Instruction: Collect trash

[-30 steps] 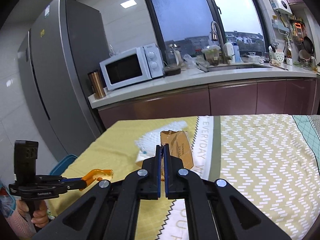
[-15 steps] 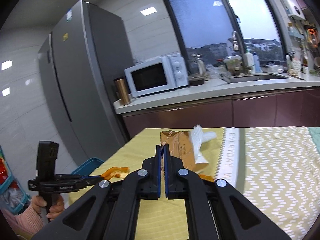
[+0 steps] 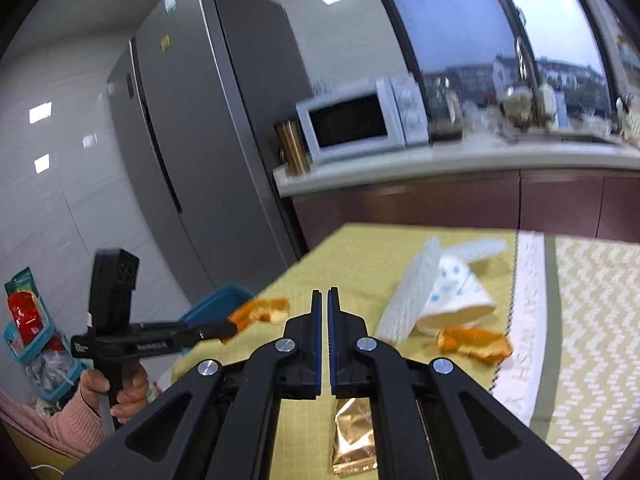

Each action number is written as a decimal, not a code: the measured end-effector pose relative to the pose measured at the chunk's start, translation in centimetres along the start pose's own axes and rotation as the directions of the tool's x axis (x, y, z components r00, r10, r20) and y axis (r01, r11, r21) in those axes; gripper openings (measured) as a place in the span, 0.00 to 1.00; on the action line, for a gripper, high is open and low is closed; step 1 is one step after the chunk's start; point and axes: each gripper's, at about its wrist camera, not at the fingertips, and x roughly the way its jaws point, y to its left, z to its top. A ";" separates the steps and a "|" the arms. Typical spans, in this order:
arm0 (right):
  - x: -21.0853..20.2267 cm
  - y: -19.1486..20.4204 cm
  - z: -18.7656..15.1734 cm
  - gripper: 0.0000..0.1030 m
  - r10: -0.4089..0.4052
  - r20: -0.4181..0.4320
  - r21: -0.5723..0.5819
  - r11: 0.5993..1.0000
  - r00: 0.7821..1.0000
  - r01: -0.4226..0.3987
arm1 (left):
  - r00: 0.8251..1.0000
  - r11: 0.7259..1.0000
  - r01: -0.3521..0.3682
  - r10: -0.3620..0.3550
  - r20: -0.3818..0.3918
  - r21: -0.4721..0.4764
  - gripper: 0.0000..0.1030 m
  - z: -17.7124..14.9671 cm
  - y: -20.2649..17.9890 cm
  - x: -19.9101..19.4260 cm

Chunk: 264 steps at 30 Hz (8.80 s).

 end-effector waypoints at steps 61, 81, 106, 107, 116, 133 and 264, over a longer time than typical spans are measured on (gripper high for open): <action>14.3 4.5 0.4 0.08 0.165 -0.235 -0.011 0.985 0.958 -0.172 | 0.985 0.977 -0.157 0.166 0.054 -0.142 0.13 -1.1 7.9 -5.9; 19.5 9.2 1.4 0.08 0.233 -0.279 -0.040 0.966 0.932 -0.254 | 0.962 0.952 -0.250 0.266 0.068 -0.179 0.13 -1.5 11.1 -8.2; 25.4 14.5 0.9 0.08 0.234 -0.363 -0.091 0.954 0.902 -0.285 | 0.929 0.907 -0.353 0.370 0.032 -0.228 0.13 -1.8 15.5 -8.1; 25.7 14.6 0.9 0.08 0.234 -0.368 -0.091 0.954 0.900 -0.285 | 0.926 0.904 -0.359 0.375 0.028 -0.231 0.13 -1.8 15.8 -7.9; 27.6 15.5 0.3 0.08 0.215 -0.396 -0.094 0.958 0.893 -0.273 | 0.910 0.886 -0.399 0.414 0.012 -0.235 0.13 -1.7 16.9 -7.1; 32.0 17.4 -1.3 0.08 0.181 -0.467 -0.094 0.963 0.865 -0.253 | 0.900 0.864 -0.428 0.435 -0.035 -0.265 0.15 -1.4 19.1 -4.7; 5.7 -10.3 -2.4 0.12 -0.020 -0.130 0.281 0.958 0.991 0.056 | 0.997 0.980 -0.080 0.082 -0.003 0.181 0.13 3.3 -7.9 4.9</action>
